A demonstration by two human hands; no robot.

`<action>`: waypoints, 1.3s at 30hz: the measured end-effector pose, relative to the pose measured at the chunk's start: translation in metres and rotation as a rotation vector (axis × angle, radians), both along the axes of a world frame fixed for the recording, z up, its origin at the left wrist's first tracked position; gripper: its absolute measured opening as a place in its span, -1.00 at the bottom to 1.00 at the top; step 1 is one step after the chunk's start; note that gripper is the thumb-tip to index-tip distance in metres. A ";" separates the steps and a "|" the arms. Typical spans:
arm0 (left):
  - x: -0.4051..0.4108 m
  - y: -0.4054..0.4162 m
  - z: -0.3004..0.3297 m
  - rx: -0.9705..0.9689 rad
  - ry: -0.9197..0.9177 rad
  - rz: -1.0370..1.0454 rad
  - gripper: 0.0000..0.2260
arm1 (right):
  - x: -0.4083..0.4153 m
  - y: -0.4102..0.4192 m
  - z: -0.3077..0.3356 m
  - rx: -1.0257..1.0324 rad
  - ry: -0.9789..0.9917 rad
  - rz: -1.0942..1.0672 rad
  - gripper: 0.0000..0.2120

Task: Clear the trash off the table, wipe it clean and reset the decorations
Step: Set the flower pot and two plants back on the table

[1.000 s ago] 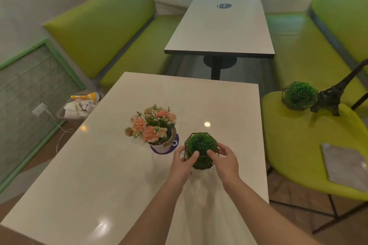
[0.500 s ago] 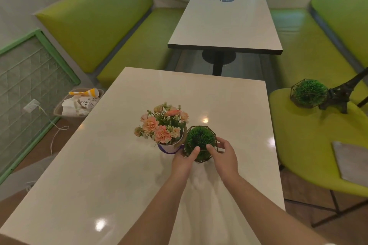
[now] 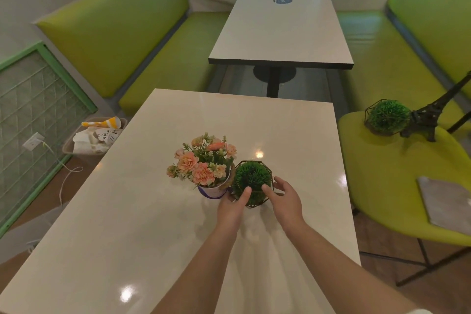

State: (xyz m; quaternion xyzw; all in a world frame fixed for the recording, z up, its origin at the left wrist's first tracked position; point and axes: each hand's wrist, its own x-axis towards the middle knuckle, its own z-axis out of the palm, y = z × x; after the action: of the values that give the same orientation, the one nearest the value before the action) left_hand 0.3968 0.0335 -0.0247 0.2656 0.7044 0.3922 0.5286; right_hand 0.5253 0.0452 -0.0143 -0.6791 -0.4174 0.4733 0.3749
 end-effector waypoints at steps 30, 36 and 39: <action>0.118 0.033 0.023 -0.289 0.202 0.716 -0.33 | 0.122 0.060 0.022 -0.022 -0.008 0.194 -0.78; 0.108 0.029 0.011 -0.296 -0.062 0.726 -0.05 | 0.081 0.076 0.019 -0.026 -0.094 0.474 -0.59; 0.101 0.026 -0.005 -0.244 -0.147 0.643 -0.01 | 0.065 0.082 0.019 -0.037 -0.135 0.620 -0.52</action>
State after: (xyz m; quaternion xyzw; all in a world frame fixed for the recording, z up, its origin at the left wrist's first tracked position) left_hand 0.4982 0.0591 -0.0297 -0.0640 0.7536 0.4699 0.4551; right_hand 0.5905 0.1270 0.0043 -0.5560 -0.6197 0.5266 0.1718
